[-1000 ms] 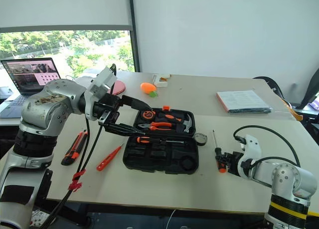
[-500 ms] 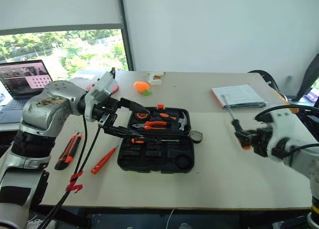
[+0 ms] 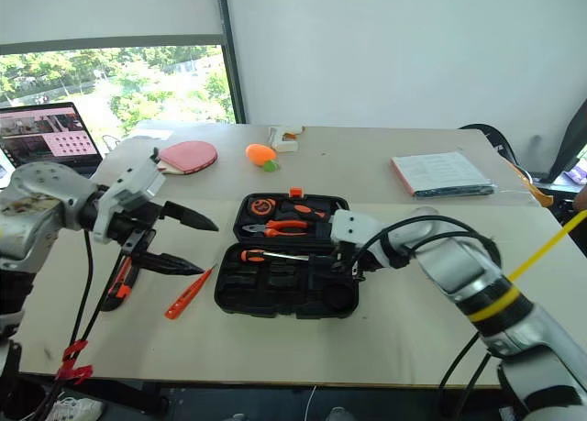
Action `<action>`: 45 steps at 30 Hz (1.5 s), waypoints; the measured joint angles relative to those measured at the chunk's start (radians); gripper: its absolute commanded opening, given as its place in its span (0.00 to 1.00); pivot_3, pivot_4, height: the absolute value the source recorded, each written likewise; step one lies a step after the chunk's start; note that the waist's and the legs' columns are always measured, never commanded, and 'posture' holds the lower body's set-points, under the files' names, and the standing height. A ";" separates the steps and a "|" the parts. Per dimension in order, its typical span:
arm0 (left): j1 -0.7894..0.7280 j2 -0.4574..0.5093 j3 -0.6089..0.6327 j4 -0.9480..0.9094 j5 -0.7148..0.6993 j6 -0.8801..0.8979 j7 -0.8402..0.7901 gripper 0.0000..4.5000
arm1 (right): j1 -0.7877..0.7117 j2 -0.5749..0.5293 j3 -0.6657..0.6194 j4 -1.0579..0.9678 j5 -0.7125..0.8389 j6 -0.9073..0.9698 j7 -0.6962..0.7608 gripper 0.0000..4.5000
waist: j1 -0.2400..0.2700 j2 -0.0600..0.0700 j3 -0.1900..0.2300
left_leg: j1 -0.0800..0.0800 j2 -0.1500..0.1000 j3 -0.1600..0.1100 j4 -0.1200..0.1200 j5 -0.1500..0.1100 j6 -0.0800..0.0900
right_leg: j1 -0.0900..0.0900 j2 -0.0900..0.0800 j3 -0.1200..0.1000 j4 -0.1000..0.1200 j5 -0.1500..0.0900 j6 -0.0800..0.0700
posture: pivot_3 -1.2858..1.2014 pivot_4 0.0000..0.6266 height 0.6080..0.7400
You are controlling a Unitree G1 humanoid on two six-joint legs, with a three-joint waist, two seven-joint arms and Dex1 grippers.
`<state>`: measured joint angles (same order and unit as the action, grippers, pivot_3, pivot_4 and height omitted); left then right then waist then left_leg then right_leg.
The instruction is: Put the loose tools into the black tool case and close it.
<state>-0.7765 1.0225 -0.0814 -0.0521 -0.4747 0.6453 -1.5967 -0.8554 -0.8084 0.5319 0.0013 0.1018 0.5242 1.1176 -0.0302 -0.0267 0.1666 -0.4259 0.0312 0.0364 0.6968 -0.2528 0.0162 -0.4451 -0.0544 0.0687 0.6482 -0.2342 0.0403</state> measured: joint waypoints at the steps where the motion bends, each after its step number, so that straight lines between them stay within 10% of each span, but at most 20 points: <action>1: 0.002 0.002 0.006 -0.009 -0.001 0.008 0.005 1.00 | -0.006 0.007 0.002 0.016 -0.012 -0.007 0.007 0.22 | 0.005 0.000 0.000 | 0.000 0.000 0.000 0.000 0.000 0.000 | 0.000 0.000 0.000 0.000 0.000 0.000 | 0.52 0.24 0.98; 18: 0.021 0.004 0.045 -0.071 -0.042 0.045 0.079 1.00 | -0.019 0.057 0.004 0.118 -0.134 -0.072 0.083 0.22 | 0.015 0.000 0.000 | 0.003 0.000 0.001 0.001 0.000 0.000 | 0.003 0.000 -0.001 0.001 0.000 0.000 | 0.52 0.24 0.98; 27: -0.003 -0.008 0.037 -0.042 -0.040 0.032 0.077 1.00 | -0.015 0.076 -0.071 0.050 -0.078 0.062 0.117 0.93 | 0.015 0.000 0.000 | 0.003 0.000 0.000 0.001 0.000 0.000 | 0.003 0.001 -0.001 0.001 0.000 0.000 | 0.52 0.24 0.98; 31: -0.004 -0.009 0.032 -0.031 -0.040 0.022 0.074 1.00 | -0.038 0.089 -0.141 0.013 -0.010 0.187 0.125 0.93 | 0.013 0.000 0.000 | 0.003 0.000 0.000 0.001 0.000 0.000 | 0.004 0.001 -0.001 0.001 0.001 0.000 | 0.52 0.24 0.98; 45: -0.004 -0.022 0.019 -0.017 -0.035 0.005 0.072 1.00 | 0.008 0.156 -0.144 0.031 -0.010 0.204 0.056 0.01 | 0.013 0.000 0.000 | 0.004 0.000 0.000 0.001 0.000 -0.001 | 0.004 0.001 -0.001 0.001 0.001 0.000 | 0.52 0.24 0.98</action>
<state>-0.7806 1.0007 -0.0621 -0.0687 -0.5100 0.6506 -1.5247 -0.8471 -0.6529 0.3880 0.0326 0.0916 0.7287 1.1731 -0.0170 -0.0272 0.1668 -0.4220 0.0310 0.0367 0.6977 -0.2525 0.0157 -0.4408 -0.0539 0.0679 0.6496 -0.2336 0.0403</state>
